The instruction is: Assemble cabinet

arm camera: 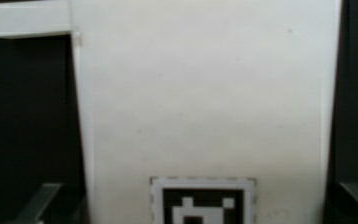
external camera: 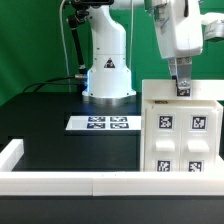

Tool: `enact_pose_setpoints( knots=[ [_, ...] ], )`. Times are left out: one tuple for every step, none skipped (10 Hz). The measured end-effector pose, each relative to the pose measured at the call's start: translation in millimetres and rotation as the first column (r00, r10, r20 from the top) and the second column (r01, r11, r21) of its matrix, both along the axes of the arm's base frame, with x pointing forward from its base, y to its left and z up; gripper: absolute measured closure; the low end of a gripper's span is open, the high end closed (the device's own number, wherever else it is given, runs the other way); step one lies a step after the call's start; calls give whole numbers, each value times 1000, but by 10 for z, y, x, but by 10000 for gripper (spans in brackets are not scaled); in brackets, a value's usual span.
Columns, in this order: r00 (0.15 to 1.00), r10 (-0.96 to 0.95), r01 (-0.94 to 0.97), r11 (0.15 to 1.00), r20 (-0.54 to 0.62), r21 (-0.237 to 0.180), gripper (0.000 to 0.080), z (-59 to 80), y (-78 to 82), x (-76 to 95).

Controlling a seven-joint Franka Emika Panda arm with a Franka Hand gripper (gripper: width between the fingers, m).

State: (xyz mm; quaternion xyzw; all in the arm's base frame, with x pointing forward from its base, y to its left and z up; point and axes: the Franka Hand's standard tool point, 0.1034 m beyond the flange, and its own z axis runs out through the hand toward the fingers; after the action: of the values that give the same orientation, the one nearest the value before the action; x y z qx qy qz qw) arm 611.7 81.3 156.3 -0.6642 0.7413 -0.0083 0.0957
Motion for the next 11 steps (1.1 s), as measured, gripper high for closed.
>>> enact_pose_setpoints(
  knots=[
    [997,-75,75,997,-9,17,246,0,13,0],
    [994,-109,109,994,-8,22,246,3,26,6],
    [993,-118,119,993,-9,24,246,2,22,7],
    [994,-105,105,994,-8,22,246,0,28,5],
    [997,-81,81,997,-4,20,92,11,37,5],
    [999,-35,34,999,12,19,28,75,46,17],
    [1000,-18,18,999,23,27,28,134,56,29],
    [999,1,-2,999,37,35,6,205,67,48],
    [999,2,-5,999,49,47,1,277,79,69],
    [998,3,-6,999,55,53,1,305,85,82],
    [997,44,-47,998,59,44,2,287,85,76]
  ],
)
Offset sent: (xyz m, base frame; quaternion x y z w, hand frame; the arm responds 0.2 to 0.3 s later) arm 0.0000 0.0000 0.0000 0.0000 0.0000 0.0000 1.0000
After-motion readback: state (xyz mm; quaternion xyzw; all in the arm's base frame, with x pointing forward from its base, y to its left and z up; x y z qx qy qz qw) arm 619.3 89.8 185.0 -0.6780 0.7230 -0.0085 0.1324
